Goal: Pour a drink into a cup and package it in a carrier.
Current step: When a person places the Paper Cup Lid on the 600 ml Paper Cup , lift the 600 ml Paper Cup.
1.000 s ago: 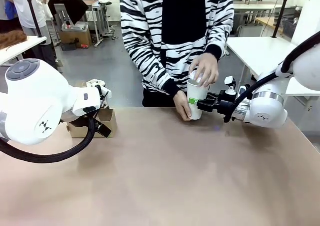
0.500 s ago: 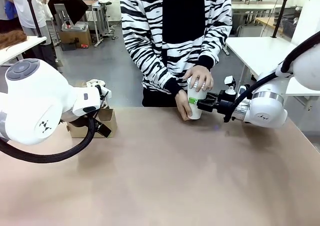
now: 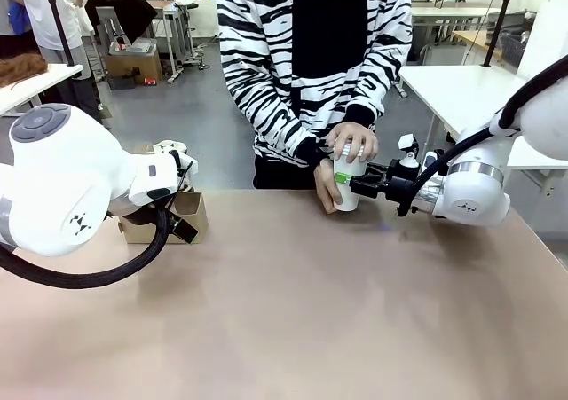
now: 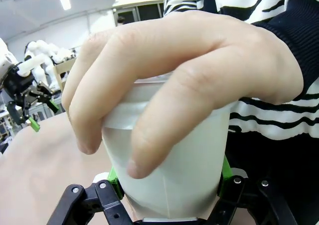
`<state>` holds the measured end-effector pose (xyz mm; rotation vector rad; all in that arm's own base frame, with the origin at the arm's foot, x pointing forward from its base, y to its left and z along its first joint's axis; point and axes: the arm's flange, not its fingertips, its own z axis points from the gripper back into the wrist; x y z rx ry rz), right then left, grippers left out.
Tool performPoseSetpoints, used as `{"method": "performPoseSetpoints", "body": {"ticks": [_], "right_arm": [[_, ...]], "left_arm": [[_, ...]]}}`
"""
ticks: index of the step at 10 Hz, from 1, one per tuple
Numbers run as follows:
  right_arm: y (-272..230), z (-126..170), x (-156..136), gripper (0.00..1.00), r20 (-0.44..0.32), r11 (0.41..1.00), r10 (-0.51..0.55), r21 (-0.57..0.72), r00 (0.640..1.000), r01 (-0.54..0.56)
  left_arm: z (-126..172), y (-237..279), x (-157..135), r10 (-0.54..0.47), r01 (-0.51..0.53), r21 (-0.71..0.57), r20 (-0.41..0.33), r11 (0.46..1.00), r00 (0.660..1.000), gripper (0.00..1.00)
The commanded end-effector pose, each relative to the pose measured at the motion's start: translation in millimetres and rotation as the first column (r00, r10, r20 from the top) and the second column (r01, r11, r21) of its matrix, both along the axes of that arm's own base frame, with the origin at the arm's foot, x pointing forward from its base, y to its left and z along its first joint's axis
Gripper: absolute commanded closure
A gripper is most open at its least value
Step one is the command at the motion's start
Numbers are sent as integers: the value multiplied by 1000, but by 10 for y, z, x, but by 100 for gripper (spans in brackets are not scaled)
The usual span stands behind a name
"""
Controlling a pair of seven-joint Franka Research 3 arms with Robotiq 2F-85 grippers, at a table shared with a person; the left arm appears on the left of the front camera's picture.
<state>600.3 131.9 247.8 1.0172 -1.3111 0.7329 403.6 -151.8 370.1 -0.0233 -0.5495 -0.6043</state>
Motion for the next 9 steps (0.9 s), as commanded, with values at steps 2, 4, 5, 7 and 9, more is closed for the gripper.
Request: {"method": "performPoseSetpoints", "body": {"ticks": [2, 4, 5, 7, 9], "right_arm": [[16, 24, -3, 20, 3, 1000, -2, 2, 1000, 2], [16, 24, -3, 20, 3, 1000, -2, 2, 1000, 2], [16, 24, -3, 20, 3, 1000, -2, 2, 1000, 2], [16, 24, -3, 20, 3, 1000, -2, 2, 1000, 2], [16, 24, -3, 20, 3, 1000, -2, 2, 1000, 2]], "left_arm": [[4, -1, -3, -1, 1, -2, 0, 1000, 1000, 0], [4, -1, -3, -1, 1, -2, 0, 1000, 1000, 0], [4, -1, -3, -1, 1, -2, 0, 1000, 1000, 0], [4, -1, -3, -1, 1, -2, 0, 1000, 1000, 0], [4, -1, -3, -1, 1, -2, 0, 1000, 1000, 0]]}}
